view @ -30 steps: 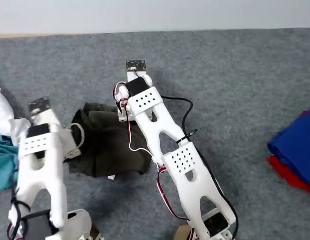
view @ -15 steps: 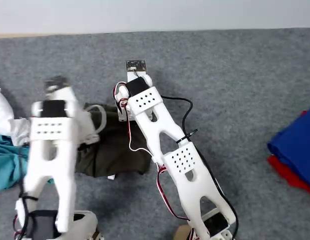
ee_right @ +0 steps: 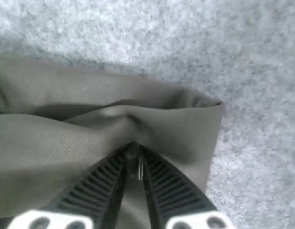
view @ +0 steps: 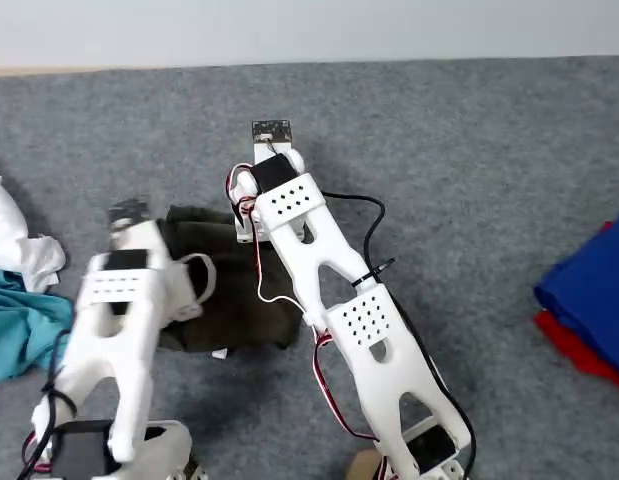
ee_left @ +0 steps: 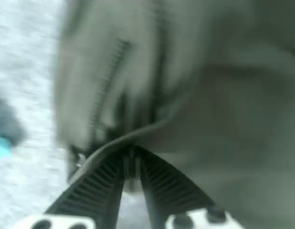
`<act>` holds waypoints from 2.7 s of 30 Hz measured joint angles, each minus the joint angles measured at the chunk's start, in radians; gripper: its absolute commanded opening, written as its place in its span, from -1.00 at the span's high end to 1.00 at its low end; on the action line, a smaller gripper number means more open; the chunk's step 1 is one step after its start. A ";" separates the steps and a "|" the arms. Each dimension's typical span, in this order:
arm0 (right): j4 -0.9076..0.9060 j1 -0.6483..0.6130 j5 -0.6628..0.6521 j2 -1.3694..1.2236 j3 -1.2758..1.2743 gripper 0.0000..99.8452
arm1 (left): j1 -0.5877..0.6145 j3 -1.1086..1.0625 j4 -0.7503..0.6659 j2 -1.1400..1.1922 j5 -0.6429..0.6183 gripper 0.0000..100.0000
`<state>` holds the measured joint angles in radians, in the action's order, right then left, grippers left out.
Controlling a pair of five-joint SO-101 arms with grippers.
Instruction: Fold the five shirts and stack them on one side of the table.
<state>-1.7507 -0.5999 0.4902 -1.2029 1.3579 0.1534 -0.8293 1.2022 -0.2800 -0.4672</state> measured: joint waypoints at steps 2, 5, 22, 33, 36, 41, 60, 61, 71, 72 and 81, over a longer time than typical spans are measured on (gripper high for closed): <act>0.000 0.000 0.000 0.000 0.000 0.98 | 0.086 0.000 -0.003 0.000 0.068 1.00; 0.000 0.000 0.000 0.000 0.000 0.98 | 0.209 0.000 -0.003 0.000 0.153 1.00; 0.000 0.000 0.000 0.000 0.000 0.98 | 0.063 0.450 0.413 0.000 0.055 1.00; 0.000 0.000 0.000 0.000 0.000 0.98 | -0.078 0.232 -0.078 0.061 -0.015 1.00; 0.000 0.000 0.000 0.000 0.000 0.98 | -0.012 0.219 -0.158 0.170 -0.009 1.00; 0.000 0.000 0.000 0.000 0.000 0.98 | 0.175 0.308 -0.178 0.316 0.058 1.00; -0.002 0.000 -0.091 0.075 0.000 0.98 | 0.388 0.855 0.370 0.005 0.201 1.00; -0.002 0.000 -0.103 0.101 0.000 0.98 | 0.399 0.861 0.377 -0.031 0.201 1.00; -0.002 0.032 -0.273 0.362 -0.014 0.98 | 0.620 0.865 0.520 -0.255 0.466 1.00; -0.002 0.032 -0.299 0.393 -0.035 0.98 | 0.651 0.850 0.525 -0.269 0.506 1.00; -0.002 0.051 -0.740 0.577 -0.442 0.96 | 0.885 0.535 0.526 -0.422 0.760 1.00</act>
<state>-1.7522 -0.5493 -0.2493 -0.6260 0.9160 1.0388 -0.2938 1.7285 -0.7020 0.2923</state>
